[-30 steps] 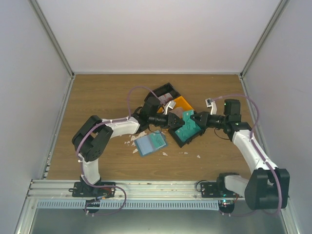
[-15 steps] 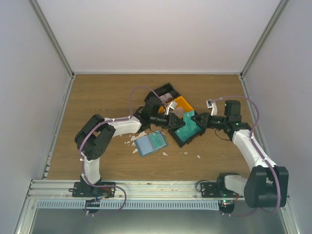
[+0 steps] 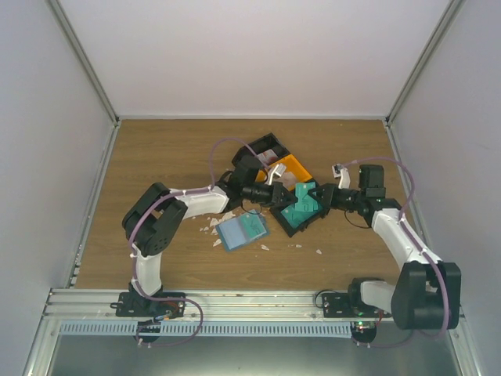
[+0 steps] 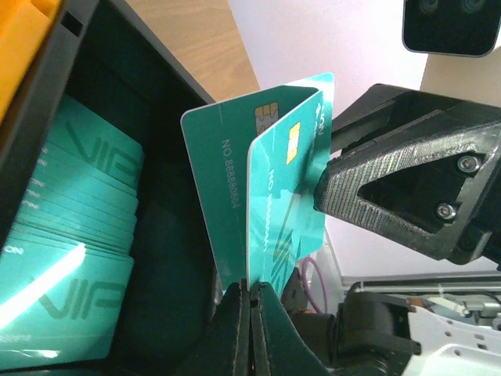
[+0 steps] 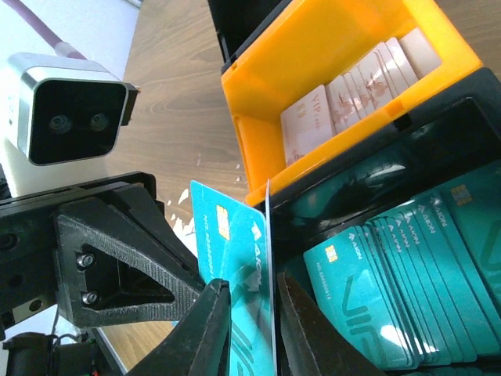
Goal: Put the credit cards into the card holder
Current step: Pick up the credit card from the storage box.
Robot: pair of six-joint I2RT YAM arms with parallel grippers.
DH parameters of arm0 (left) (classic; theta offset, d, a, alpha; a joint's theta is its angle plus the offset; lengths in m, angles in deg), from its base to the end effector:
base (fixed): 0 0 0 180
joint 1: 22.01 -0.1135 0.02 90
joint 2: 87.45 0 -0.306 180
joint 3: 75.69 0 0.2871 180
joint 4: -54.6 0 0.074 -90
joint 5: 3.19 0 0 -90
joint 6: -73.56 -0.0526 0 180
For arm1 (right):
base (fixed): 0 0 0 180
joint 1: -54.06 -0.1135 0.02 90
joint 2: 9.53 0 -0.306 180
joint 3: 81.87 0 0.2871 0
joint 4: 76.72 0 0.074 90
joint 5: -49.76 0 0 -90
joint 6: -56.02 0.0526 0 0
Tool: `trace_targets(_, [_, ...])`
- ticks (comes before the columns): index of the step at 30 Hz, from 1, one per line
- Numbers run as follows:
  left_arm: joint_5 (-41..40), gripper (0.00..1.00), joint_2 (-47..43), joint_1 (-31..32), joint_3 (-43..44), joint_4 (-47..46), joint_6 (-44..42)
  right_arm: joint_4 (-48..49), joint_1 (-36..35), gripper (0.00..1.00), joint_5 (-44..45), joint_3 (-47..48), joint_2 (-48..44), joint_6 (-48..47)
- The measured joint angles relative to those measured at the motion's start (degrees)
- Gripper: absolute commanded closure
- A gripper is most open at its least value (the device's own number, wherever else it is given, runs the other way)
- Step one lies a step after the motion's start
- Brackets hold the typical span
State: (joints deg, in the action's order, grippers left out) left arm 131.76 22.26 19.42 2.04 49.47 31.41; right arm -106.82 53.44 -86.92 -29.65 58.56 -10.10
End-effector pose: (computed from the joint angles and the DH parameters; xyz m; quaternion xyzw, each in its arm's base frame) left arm 0.3248 -0.3362 0.1993 0.1558 0.7972 -0.5717 0.1154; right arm 0.2581 0.0411 0.2397 0.0261 0.8637 0.4320 0.2584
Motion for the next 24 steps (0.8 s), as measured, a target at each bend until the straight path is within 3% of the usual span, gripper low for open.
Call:
trace_targets(6, [-2.1,1.00,2.0,0.0,2.0,2.1,-2.6,2.7,0.0,0.79,1.3,-0.2,3.7,0.0])
trace_targets(14, [-5.2,1.00,2.7,0.0,2.9,5.5,-5.3,4.3,-0.1,0.42,3.7,-0.3,6.4,-0.2])
trace_targets(24, [-7.7,1.00,0.5,-0.3,2.1,8.8,-6.8,2.3,-0.7,0.31,9.5,-0.2,-1.4,-1.5])
